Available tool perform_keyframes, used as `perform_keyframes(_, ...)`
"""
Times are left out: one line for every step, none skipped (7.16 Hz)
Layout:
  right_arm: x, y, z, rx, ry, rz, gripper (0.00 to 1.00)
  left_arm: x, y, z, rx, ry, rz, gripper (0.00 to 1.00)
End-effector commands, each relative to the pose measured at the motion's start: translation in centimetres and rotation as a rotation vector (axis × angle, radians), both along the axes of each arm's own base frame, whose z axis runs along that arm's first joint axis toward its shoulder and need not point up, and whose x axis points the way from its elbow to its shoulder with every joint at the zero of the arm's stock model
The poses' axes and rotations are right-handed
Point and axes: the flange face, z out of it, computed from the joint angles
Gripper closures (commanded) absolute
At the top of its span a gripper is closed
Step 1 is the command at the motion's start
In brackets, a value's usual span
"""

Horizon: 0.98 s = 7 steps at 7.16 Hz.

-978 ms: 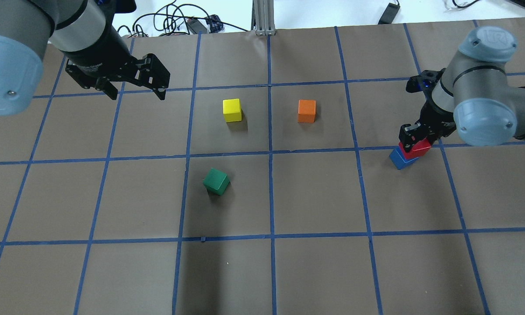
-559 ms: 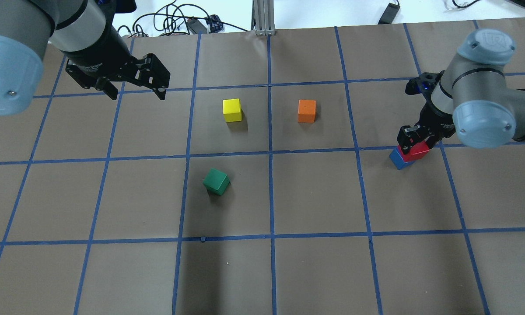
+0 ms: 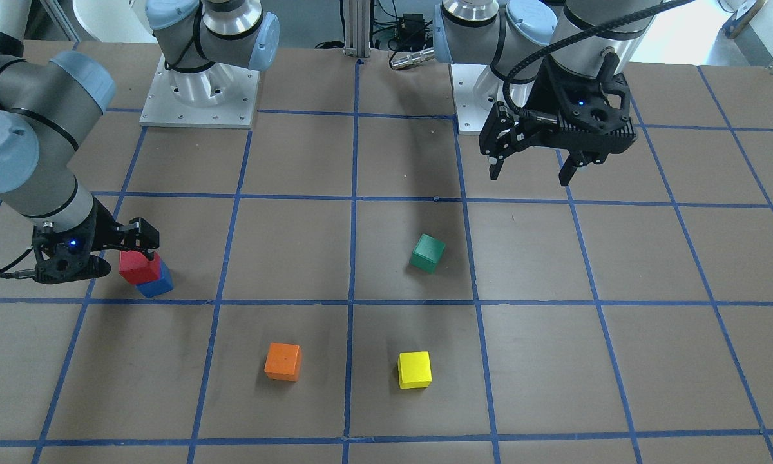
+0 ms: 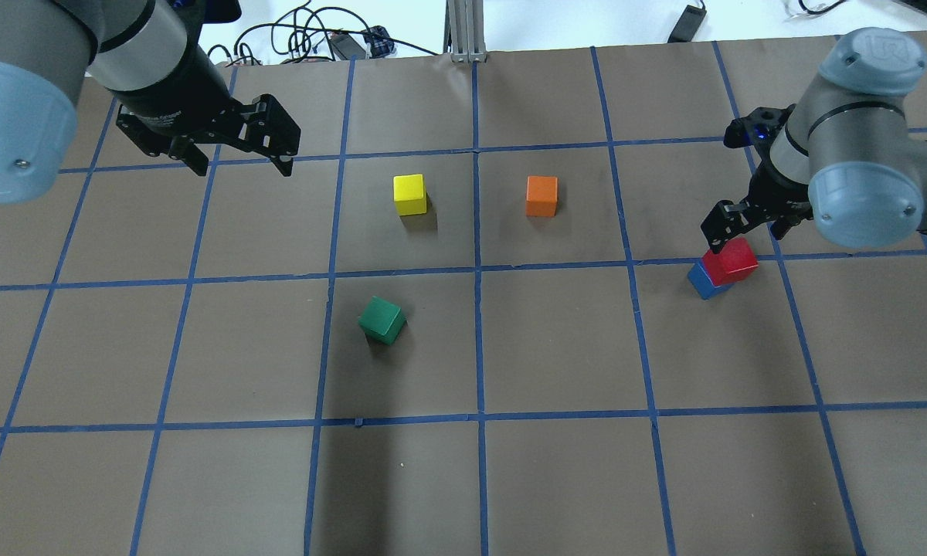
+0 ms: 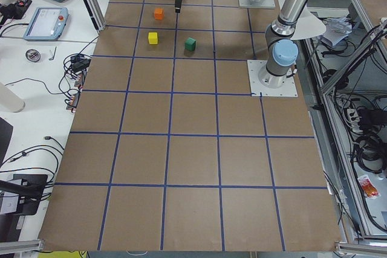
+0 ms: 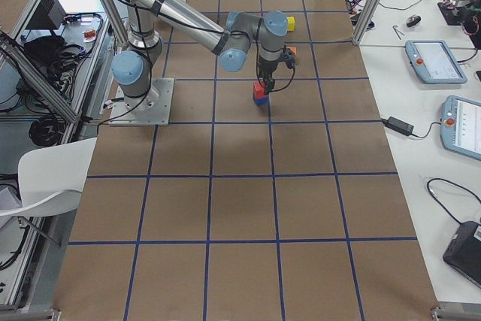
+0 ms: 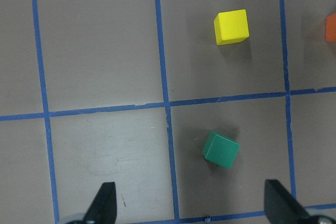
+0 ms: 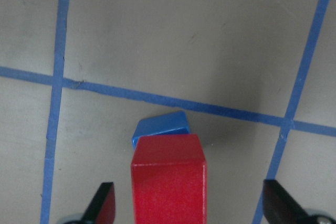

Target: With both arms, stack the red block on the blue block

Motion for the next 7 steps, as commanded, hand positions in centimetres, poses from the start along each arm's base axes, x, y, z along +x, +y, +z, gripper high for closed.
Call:
perform_keyframes(-0.1,-0.2,6.3,0.039,-0.002,-0.040,0.00,0.0,0.0,0.0,0.000,0.000,0.000,0.00)
perform_keyframes(0.3,0.9,10.7,0.056,-0.002,-0.099,0.00,0.0,0.0,0.1,-0.001,0.000,0.000,0.00)
perform_keyframes(0.9,2.8,14.5,0.060,0.003,-0.186,0.00,0.0,0.0,0.1,-0.001,0.000,0.000,0.00)
perform_keyframes(1.6,4.8,17.2,0.060,-0.001,-0.284,0.00,0.0,-0.1,0.1,-0.001,0.001,0.000,0.00)
perform_keyframes(2.8,5.8,18.1,0.055,0.005,-0.328,0.00,0.0,-0.1,0.1,-0.001,0.001,0.000,0.00)
perform_keyframes(5.3,6.1,18.0,0.057,0.008,-0.322,0.00,0.0,-0.1,0.1,-0.001,0.001,0.000,0.00)
perform_keyframes(8.0,6.2,17.8,0.048,0.017,-0.343,0.00,0.0,-0.1,0.1,-0.001,0.001,0.000,0.00)
